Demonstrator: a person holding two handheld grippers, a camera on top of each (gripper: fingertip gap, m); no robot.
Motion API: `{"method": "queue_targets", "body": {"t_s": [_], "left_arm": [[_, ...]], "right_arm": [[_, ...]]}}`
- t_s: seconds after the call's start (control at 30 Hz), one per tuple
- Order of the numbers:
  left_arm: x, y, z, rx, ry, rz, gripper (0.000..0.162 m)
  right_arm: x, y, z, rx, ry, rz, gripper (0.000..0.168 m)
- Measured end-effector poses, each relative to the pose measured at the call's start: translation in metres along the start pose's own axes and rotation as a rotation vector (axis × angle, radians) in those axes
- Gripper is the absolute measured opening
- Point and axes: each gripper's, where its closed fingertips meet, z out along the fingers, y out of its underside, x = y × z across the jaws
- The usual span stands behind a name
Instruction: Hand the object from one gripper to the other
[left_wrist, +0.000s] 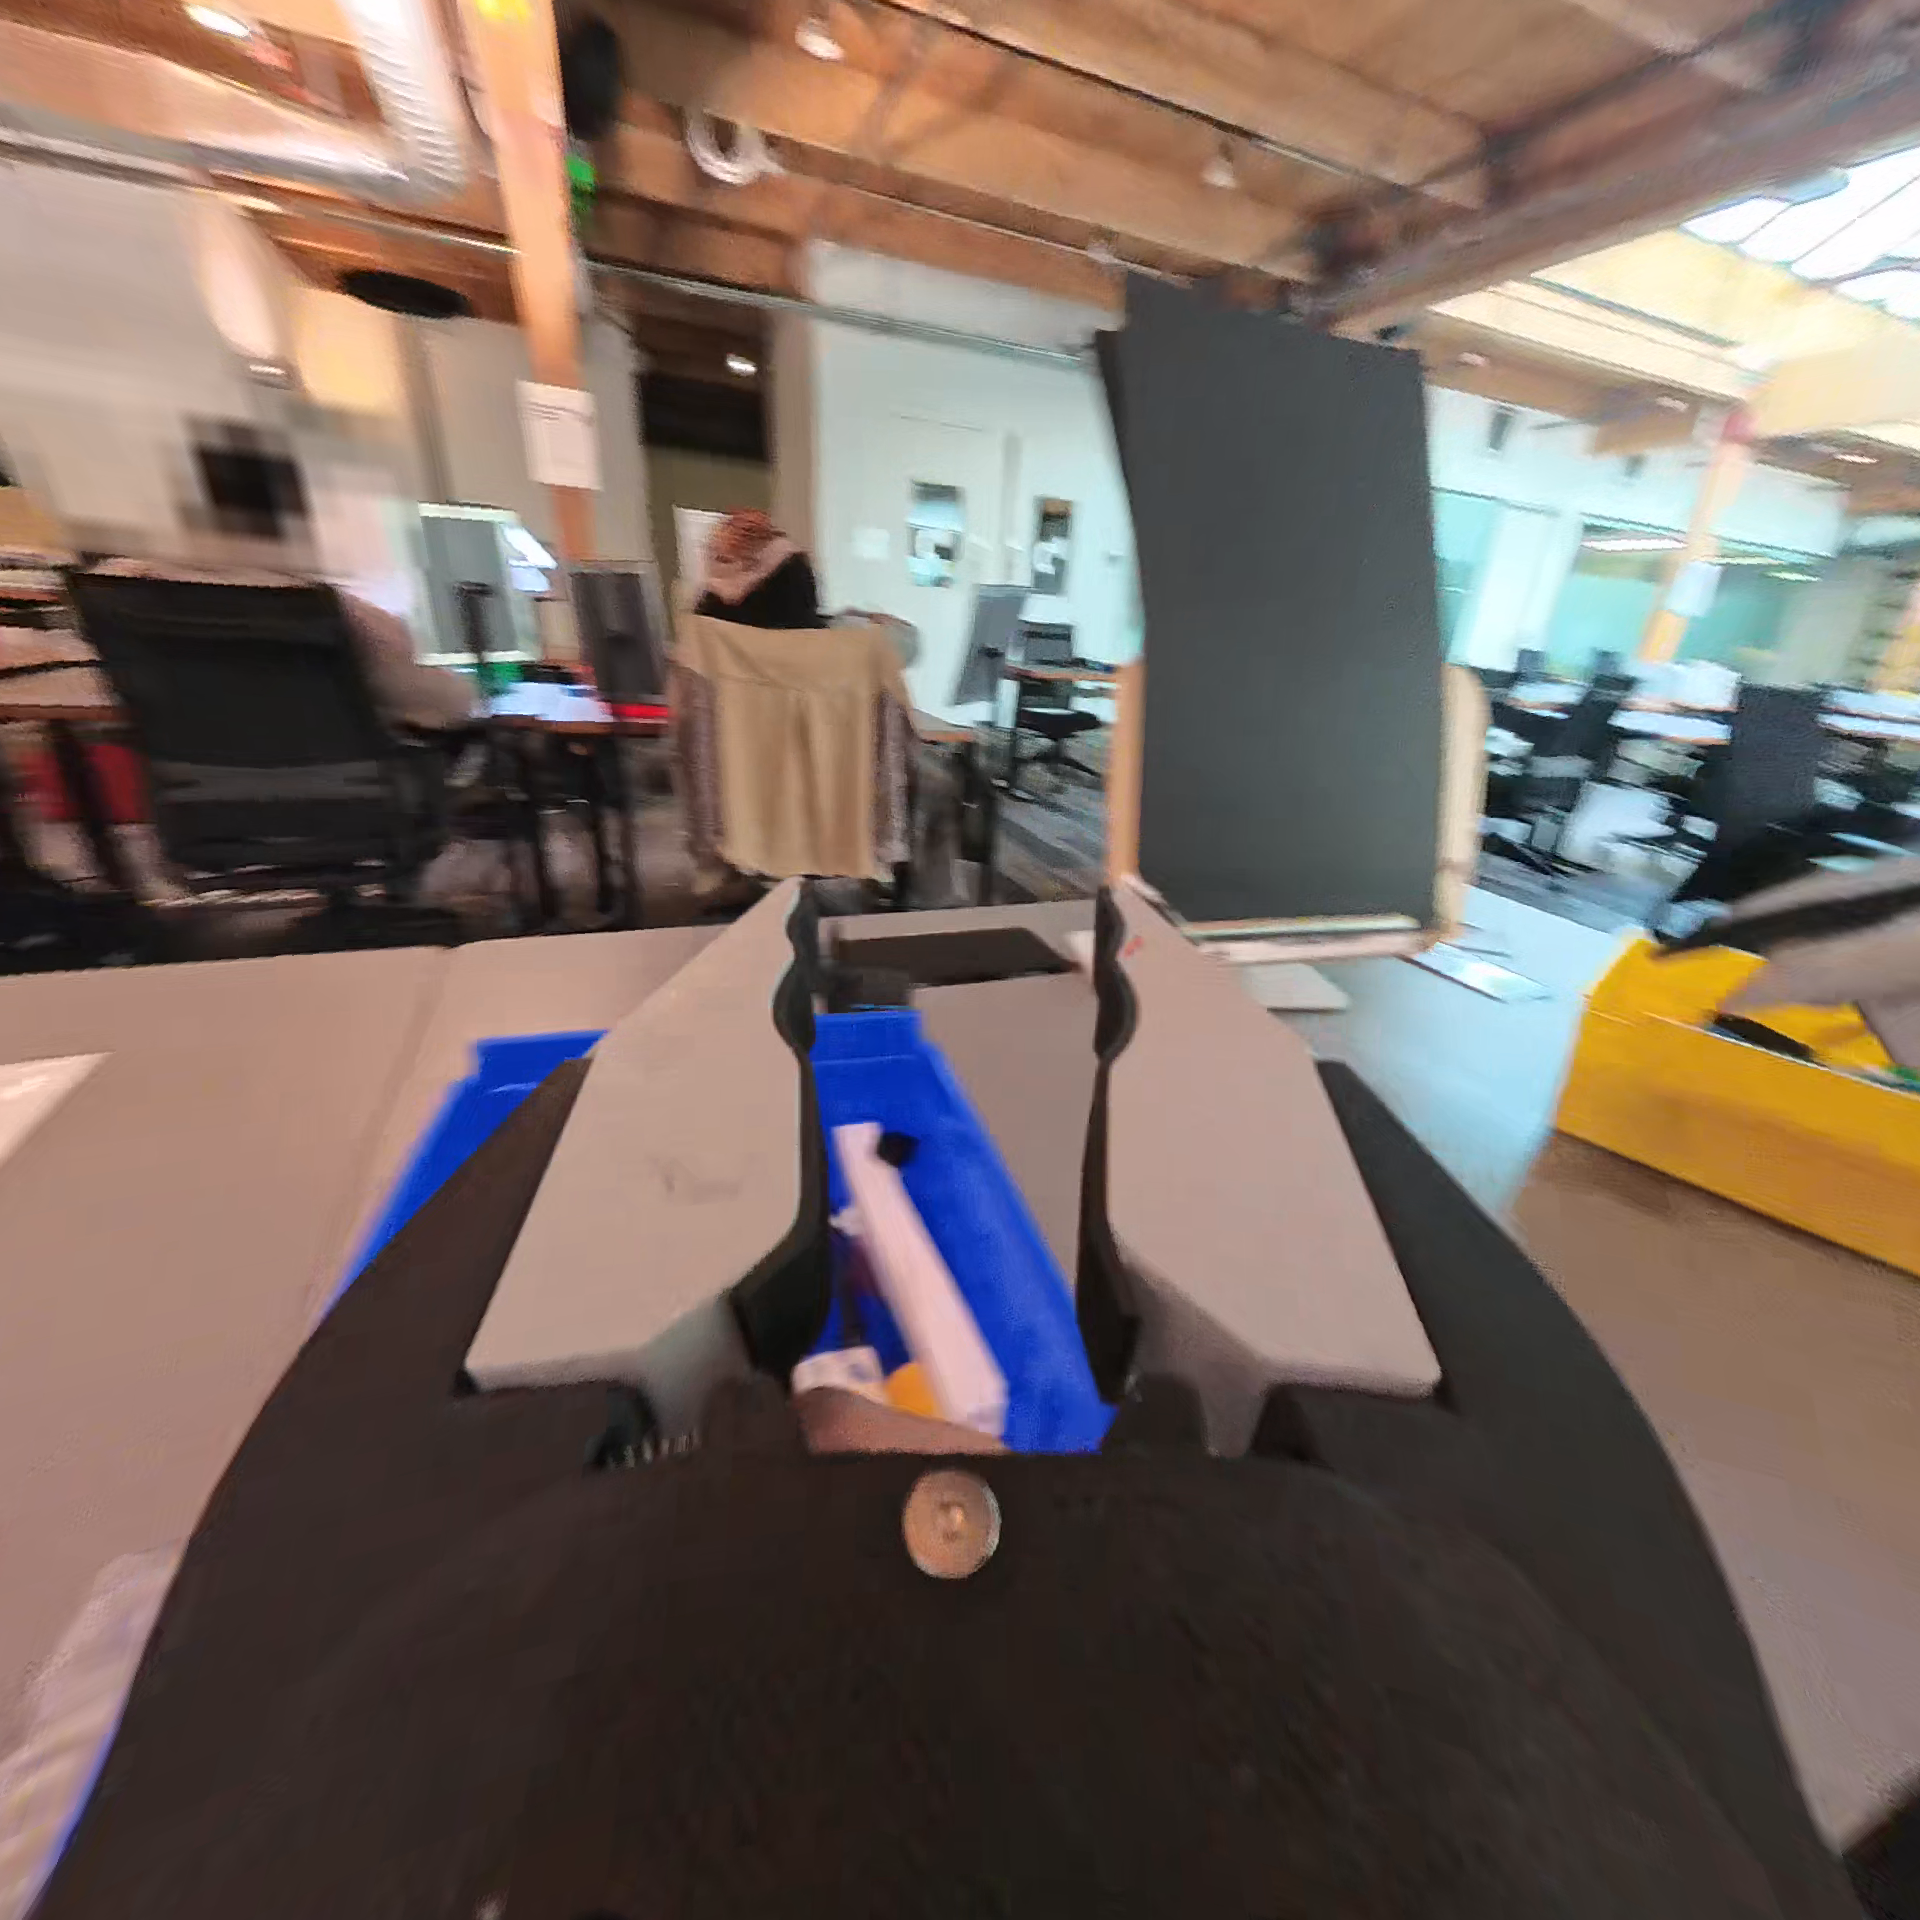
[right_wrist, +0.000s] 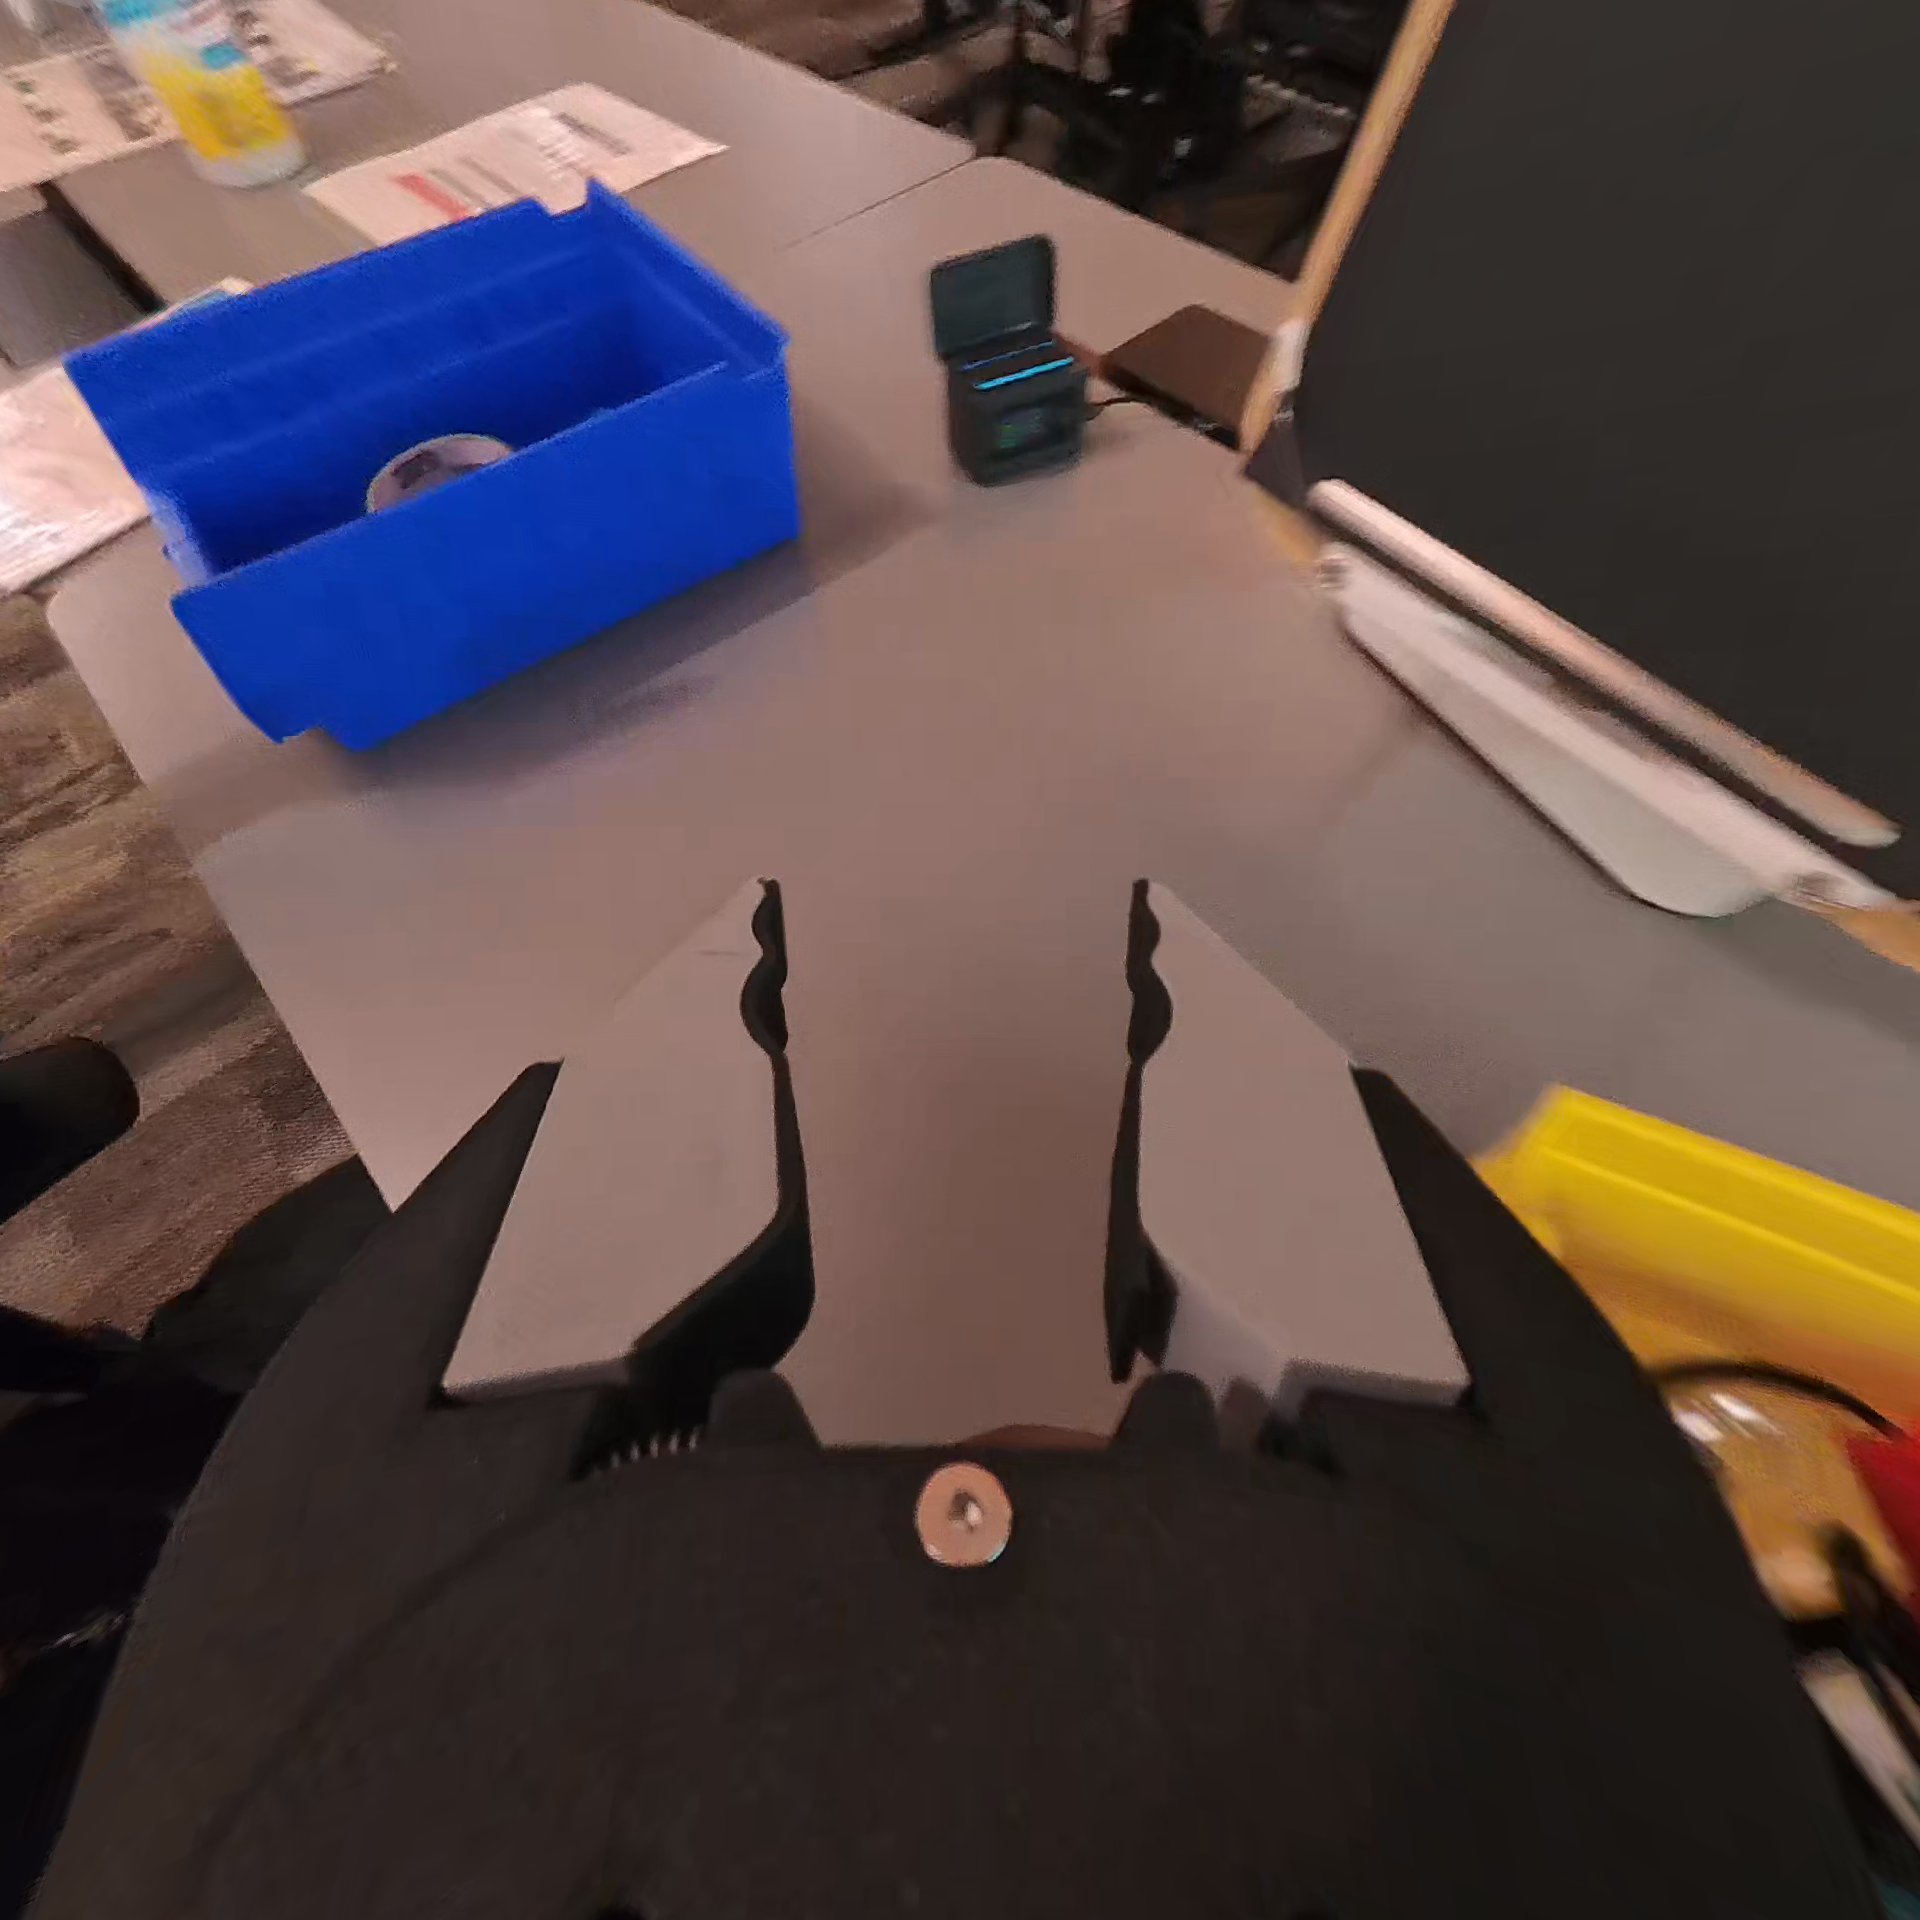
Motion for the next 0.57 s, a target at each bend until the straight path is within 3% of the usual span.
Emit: {"method": "queue_targets", "body": {"t_s": [0.1, 0.3, 0.43, 0.57], "left_arm": [[-0.039, 0.006, -0.013, -0.018, -0.104, -0.031, 0.050], [-0.064, 0.050, -0.007, -0.199, -0.188, 0.059, 0.056], [-0.068, 0.108, 0.002, -0.472, -0.167, 0.189, 0.051], [-0.065, 0.167, 0.007, -0.832, -0.051, 0.407, 0.052]], "right_arm": [[-0.014, 0.019, 0.061, -0.015, -0.033, 0.005, 0.063], [-0.007, 0.048, 0.155, 0.027, -0.043, 0.063, 0.062], [-0.005, 0.064, 0.183, -0.020, -0.044, -0.012, 0.059], [-0.016, 0.061, 0.185, -0.010, -0.091, -0.079, 0.057]]}}
